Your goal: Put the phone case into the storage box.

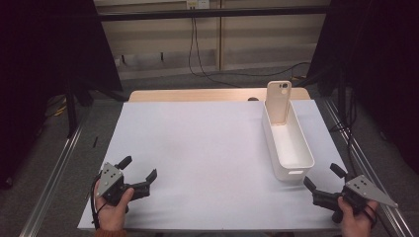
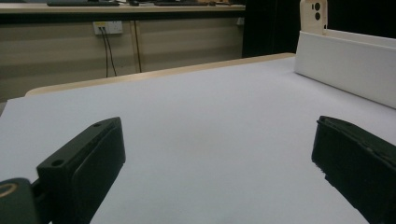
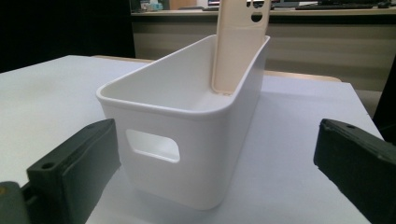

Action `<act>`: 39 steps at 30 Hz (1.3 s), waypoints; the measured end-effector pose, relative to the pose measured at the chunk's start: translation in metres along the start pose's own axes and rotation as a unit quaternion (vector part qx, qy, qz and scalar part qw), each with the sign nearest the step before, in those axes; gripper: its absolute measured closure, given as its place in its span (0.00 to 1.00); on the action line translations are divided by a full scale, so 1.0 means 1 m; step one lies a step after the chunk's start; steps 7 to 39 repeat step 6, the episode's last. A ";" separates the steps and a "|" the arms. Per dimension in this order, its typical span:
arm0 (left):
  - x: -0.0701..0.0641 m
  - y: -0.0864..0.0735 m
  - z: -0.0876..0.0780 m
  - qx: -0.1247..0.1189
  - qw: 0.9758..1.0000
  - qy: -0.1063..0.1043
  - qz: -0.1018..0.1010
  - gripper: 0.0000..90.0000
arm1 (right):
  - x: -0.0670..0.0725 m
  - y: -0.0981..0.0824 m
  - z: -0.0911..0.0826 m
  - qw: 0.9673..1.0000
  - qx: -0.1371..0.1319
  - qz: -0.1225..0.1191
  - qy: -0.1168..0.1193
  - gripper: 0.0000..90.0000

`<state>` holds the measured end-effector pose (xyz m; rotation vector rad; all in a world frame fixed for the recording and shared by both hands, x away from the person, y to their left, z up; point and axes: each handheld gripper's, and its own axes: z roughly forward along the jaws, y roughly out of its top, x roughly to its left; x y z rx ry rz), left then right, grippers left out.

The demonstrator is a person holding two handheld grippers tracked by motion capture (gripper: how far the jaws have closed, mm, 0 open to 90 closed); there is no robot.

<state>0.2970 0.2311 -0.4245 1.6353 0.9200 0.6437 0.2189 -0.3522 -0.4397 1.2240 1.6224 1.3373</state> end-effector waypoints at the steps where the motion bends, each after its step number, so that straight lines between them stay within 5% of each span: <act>1: 0.000 0.000 0.000 -0.002 1.000 -0.001 0.002 0.03 | 0.000 0.000 0.000 1.000 -0.001 0.003 -0.001 0.00; 39: -0.001 0.001 0.002 -0.002 1.000 -0.003 -0.001 0.03 | -0.001 0.000 -0.001 1.000 -0.004 0.013 0.000 0.00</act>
